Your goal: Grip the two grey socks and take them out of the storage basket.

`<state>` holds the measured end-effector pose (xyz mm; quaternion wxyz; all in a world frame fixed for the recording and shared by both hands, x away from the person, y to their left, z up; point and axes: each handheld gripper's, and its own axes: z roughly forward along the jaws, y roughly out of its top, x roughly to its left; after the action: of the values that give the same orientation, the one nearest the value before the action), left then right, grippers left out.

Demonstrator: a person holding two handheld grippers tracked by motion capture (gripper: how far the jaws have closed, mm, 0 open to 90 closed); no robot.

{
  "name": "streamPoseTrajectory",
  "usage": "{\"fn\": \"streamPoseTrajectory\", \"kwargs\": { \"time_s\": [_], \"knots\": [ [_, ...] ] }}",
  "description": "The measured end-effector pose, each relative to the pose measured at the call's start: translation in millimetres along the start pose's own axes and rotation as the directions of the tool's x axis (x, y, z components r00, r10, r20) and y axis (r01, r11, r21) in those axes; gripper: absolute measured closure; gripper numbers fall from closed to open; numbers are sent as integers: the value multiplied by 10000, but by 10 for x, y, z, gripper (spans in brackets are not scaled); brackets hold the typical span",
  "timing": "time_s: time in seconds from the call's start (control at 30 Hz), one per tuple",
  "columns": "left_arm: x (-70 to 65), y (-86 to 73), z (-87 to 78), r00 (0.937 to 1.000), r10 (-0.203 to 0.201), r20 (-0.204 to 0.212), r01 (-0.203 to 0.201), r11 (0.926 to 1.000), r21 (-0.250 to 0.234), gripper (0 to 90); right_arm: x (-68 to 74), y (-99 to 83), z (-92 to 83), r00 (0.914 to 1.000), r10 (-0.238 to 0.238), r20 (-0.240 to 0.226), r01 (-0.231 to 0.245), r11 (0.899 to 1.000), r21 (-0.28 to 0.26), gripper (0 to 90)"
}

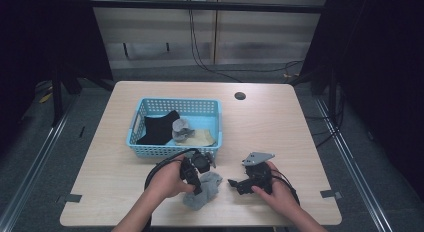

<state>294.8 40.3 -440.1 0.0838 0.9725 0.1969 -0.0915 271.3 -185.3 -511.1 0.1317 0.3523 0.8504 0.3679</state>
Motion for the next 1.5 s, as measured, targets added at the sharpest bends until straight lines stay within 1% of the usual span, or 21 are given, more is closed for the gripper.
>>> {"fn": "streamPoseTrajectory", "kwargs": {
  "time_s": [0.03, 0.07, 0.23, 0.37, 0.5, 0.63, 0.77, 0.8, 0.87, 0.9, 0.93, 0.97, 1.1, 1.13, 1.23, 1.27, 1.3, 1.37, 1.4, 1.43, 1.5],
  "knots": [
    [7, -2, 1, 10000, 24, -8, -24, 10000, -19, 763, 0, 0, 0, 10000, 0, 0, 0, 10000, 0, 104],
    [10, -12, -2, 9997, -243, 79, 244, 9996, -127, 707, 0, 0, 0, 10000, -2, -2, 2, 10000, -1, 103],
    [20, -29, -51, 9988, -488, 99, 490, 9986, -204, 595, -2, 0, 1, 10000, -28, 4, 28, 10000, -18, 103],
    [28, -27, -203, 9973, -716, 135, 722, 9961, -500, 470, -2, 0, 1, 10000, -27, 5, 27, 10000, -18, 103],
    [59, -18, -335, 9965, -819, 187, 831, 9933, -798, 439, -2, 0, 1, 10000, -27, 6, 27, 10000, -18, 103],
    [132, 4, -505, 9950, -999, -2, 993, 9891, -1087, 377, -2, 0, 1, 10000, -26, 5, 26, 10000, -17, 103],
    [257, 28, -643, 9919, -1265, -82, 1244, 9841, -1264, 356, -2, 0, 1, 10000, -24, 7, 24, 10000, -16, 103],
    [335, 34, -693, 9887, -1487, -187, 1448, 9799, -1371, 351, -2, 0, 1, 10000, -23, 6, 23, 10000, -16, 103],
    [379, 36, -717, 9865, -1612, -282, 1557, 9776, -1416, 342, -3, 0, 1, 10000, -42, 6, 42, 10000, -21, 103],
    [432, 37, -745, 9828, -1818, -330, 1751, 9734, -1478, 335, -3, 0, 1, 10000, -44, 6, 44, 10000, -20, 103],
    [508, 35, -785, 9769, -2102, -377, 2011, 9649, -1686, 328, -2, 0, 1, 10000, -22, 5, 22, 10000, -15, 103],
    [508, 35, -785, 9769, -2102, -377, 2011, 9649, -1686, 319, -2, 0, 1, 10000, -22, 5, 22, 10000, -15, 103],
    [697, 26, -855, 9662, -2520, -548, 2360, 9498, -2056, 293, -2, 0, 1, 10000, -25, 6, 25, 10000, -15, 103],
    [757, 24, -866, 9591, -2777, -554, 2596, 9405, -2192, 292, -2, 0, 1, 10000, -23, 5, 23, 10000, -16, 103],
    [900, 18, -878, 9461, -3148, -766, 2881, 9256, -2456, 287, -2, 0, 1, 10000, -29, 8, 29, 10000, -19, 103],
    [1004, 21, -872, 9374, -3378, -846, 3056, 9144, -2655, 279, -2, 0, 1, 10000, -30, 7, 30, 10000, -18, 103],
    [1004, 21, -872, 9374, -3378, -846, 3056, 9144, -2655, 277, -2, 0, 1, 10000, -30, 7, 30, 10000, -18, 103],
    [1101, 28, -850, 9285, -3592, -939, 3216, 9046, -2798, 277, -2, 0, 1, 10000, -24, 1, 24, 10000, -16, 103],
    [1192, 32, -813, 9221, -3756, -928, 3345, 8945, -2965, 276, -1, 0, 1, 10000, -21, 2, 21, 10000, -15, 103],
    [1192, 32, -813, 9221, -3756, -928, 3345, 8945, -2965, 275, -1, 0, 1, 10000, -21, 2, 21, 10000, -15, 103],
    [1279, 40, -768, 9134, -3959, -949, 3526, 8859, -3015, 273, -1, 0, 1, 10000, -22, 1, 22, 10000, -17, 103]
  ]
}}
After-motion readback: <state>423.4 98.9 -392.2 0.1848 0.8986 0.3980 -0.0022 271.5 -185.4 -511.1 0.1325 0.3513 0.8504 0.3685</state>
